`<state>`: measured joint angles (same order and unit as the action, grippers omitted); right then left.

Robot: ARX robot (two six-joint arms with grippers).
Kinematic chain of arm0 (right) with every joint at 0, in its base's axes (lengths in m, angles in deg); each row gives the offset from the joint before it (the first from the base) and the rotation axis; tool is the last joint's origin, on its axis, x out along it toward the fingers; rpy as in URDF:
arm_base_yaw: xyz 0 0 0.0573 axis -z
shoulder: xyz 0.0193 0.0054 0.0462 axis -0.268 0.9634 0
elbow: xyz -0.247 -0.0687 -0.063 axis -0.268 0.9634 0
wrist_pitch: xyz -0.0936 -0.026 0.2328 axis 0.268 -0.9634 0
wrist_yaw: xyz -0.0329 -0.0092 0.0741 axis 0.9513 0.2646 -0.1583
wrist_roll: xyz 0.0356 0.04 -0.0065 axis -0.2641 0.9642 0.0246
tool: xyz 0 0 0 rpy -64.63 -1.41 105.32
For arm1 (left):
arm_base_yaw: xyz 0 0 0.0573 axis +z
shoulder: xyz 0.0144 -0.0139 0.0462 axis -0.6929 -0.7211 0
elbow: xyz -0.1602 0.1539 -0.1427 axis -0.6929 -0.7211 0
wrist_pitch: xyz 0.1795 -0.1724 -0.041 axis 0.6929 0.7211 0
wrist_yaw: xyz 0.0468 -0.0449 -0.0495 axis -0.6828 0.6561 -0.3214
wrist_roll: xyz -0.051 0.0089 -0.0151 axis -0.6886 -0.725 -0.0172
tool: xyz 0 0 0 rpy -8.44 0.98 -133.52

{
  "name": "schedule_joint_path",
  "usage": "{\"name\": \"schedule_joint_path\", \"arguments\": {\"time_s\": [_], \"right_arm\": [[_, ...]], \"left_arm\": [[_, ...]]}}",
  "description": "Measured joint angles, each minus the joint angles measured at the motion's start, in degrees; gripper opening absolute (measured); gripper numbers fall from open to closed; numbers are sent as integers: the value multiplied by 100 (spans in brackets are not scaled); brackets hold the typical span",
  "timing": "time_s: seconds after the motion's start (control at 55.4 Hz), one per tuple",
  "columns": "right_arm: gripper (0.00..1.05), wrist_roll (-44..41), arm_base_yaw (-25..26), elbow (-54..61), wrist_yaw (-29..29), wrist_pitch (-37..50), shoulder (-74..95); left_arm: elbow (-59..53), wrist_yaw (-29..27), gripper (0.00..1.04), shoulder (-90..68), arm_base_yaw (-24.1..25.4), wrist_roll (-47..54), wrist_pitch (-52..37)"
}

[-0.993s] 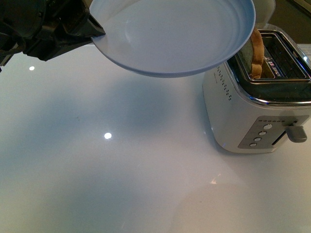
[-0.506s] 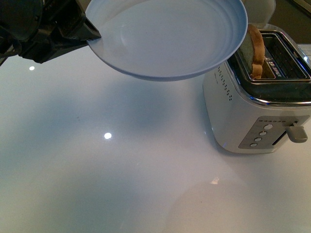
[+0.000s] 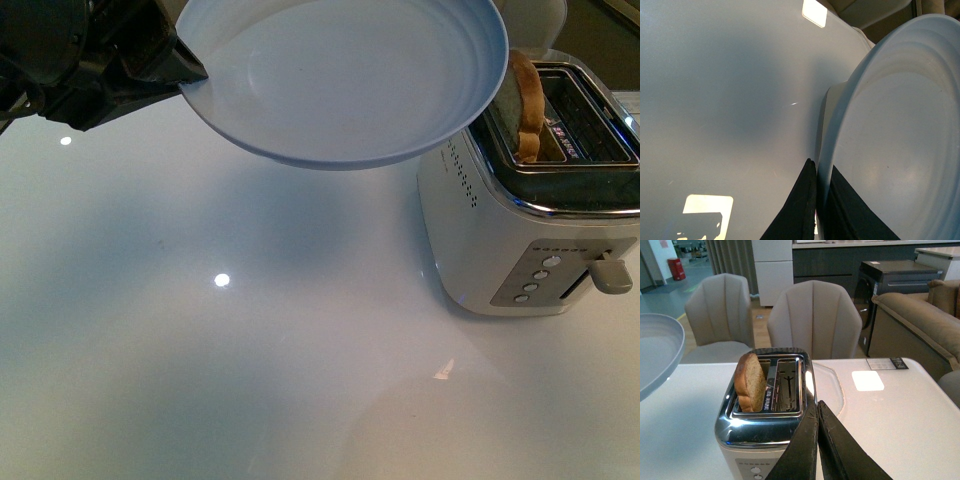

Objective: Left arm holds plate, right arm toasts bread

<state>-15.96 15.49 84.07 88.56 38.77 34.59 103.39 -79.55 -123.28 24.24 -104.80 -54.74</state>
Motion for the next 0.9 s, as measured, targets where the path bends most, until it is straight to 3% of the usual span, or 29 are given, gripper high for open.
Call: {"name": "schedule_joint_path", "arguments": {"time_s": [0.56, 0.668, 0.903], "right_arm": [[2, 0, -2, 0, 0, -1043, -1047], [2, -2, -2, -2, 11, -1974, -1808], [2, 0, 0, -2, 4, -2065, -2037]], "left_arm": [[0, 0, 3, 0, -11, 20, 0], [0, 2, 3, 0, -11, 22, 0], [0, -2, 3, 0, -20, 35, 0]]}}
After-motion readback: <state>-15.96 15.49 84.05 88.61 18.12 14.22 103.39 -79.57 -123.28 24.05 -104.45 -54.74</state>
